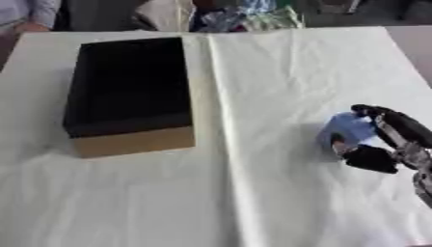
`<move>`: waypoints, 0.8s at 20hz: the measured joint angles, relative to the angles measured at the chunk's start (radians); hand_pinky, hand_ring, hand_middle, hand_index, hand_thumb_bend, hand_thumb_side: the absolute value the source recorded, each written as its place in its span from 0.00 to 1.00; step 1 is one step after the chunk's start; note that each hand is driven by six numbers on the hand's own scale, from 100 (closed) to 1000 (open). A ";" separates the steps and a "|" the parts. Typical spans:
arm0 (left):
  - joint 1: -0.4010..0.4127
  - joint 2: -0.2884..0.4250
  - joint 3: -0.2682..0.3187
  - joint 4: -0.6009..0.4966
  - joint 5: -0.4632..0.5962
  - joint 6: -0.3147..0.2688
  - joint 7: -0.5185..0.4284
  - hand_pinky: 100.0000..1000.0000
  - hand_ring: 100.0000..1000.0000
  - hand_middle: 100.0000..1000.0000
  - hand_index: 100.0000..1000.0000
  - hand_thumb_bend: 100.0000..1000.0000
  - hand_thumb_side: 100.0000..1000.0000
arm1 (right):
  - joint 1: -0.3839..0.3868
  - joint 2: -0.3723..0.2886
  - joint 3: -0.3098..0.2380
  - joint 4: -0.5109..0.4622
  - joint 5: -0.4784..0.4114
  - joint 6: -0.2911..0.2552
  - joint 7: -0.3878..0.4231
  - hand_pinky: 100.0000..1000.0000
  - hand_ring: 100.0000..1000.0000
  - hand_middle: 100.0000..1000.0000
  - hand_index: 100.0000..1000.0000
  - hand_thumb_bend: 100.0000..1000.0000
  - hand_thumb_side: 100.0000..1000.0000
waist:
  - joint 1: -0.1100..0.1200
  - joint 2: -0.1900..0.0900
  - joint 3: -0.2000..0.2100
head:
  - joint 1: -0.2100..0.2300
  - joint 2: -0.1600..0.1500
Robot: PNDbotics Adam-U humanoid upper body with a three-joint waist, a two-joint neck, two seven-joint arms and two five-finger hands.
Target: Pick up objects on the table and place them in the box.
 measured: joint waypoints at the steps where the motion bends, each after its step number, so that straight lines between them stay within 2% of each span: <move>1: 0.000 0.000 0.000 0.000 0.000 0.001 -0.001 1.00 0.64 0.64 0.86 0.00 0.61 | 0.000 0.003 0.001 0.000 0.004 -0.004 -0.008 0.86 0.86 0.87 1.00 0.08 0.43 | 0.000 0.001 0.000 | 0.000 0.000; 7: 0.000 0.000 0.000 0.000 0.000 0.004 -0.004 1.00 0.64 0.64 0.86 0.00 0.61 | -0.019 0.006 0.011 0.000 0.014 -0.034 -0.059 0.88 0.88 0.87 1.00 0.06 0.45 | 0.000 0.002 -0.002 | 0.000 0.000; 16: 0.000 0.000 0.000 0.000 0.003 0.008 -0.008 1.00 0.64 0.64 0.86 0.00 0.61 | -0.027 0.006 0.011 0.000 0.041 -0.030 -0.099 0.90 0.90 0.88 1.00 0.04 0.49 | -0.002 0.002 -0.005 | 0.000 -0.001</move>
